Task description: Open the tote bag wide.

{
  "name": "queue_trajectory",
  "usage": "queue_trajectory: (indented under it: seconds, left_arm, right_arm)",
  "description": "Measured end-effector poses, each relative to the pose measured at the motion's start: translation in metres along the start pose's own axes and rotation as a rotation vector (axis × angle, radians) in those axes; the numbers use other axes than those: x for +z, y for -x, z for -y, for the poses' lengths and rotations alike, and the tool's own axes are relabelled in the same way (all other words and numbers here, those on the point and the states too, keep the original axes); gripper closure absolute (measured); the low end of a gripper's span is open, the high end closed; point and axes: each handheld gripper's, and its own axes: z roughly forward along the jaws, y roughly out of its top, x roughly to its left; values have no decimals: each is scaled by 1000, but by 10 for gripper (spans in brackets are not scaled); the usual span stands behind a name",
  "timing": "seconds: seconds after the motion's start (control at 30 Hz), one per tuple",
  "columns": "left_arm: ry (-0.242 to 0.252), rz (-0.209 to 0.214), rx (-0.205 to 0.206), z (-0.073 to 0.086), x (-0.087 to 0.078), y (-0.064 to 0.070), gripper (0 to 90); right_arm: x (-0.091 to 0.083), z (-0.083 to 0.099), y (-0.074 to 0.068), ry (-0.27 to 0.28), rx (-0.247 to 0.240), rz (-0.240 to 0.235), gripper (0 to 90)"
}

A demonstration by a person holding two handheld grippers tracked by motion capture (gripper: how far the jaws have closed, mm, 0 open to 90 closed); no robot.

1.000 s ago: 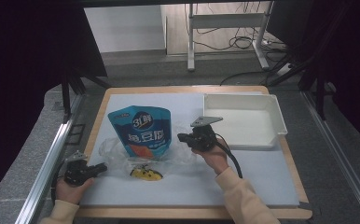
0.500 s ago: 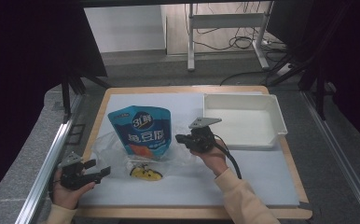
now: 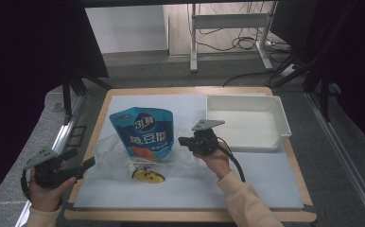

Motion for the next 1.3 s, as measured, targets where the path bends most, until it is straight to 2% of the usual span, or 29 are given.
queue_trajectory:
  seconds: [0.03, 0.17, 0.23, 0.3, 0.47, 0.63, 0.7, 0.87, 0.97, 1.07, 1.17, 1.27, 1.3]
  left_arm:
    - [0, 0, 0, 0, 0, 0, 200]
    - [-11, -17, 4, -22, 10, 0, 265]
    - [-7, -12, 17, -33, 15, 1, 275]
    - [-12, -25, 49, -44, 24, 2, 298]
    - [-44, -30, 63, -51, 36, -1, 312]
    - [-87, -16, 88, -53, 50, 3, 329]
    - [-113, 2, 98, -53, 59, 2, 354]
    - [-140, 13, 99, -51, 69, -2, 371]
    - [-171, 23, 108, -47, 80, -1, 361]
    - [-183, 31, 111, -44, 84, -1, 350]
    - [-192, 20, 121, -41, 90, 0, 445]
    - [-210, 18, 112, -39, 95, -1, 566]
    - [-214, 20, 108, -38, 97, -2, 566]
  right_arm:
    - [0, 0, 0, 0, 0, 0, 883]
    - [0, 0, 1, 3, 3, 0, 883]
    - [0, 0, 1, 4, 4, 1, 883]
    - [-2, 0, 2, 6, 7, 1, 883]
    - [-4, 0, 2, 12, 4, 8, 883]
    - [-3, 0, 4, 12, 9, 11, 883]
    - [-3, 0, 4, 12, 8, 12, 883]
    - [-4, 1, 4, 13, 13, 16, 883]
    - [-4, 1, 5, 12, 15, 18, 883]
    - [-4, 1, 5, 12, 15, 19, 883]
    - [-4, 2, 5, 13, 14, 21, 883]
    - [-4, 2, 5, 11, 15, 21, 883]
    - [-4, 3, 5, 8, 18, 22, 883]
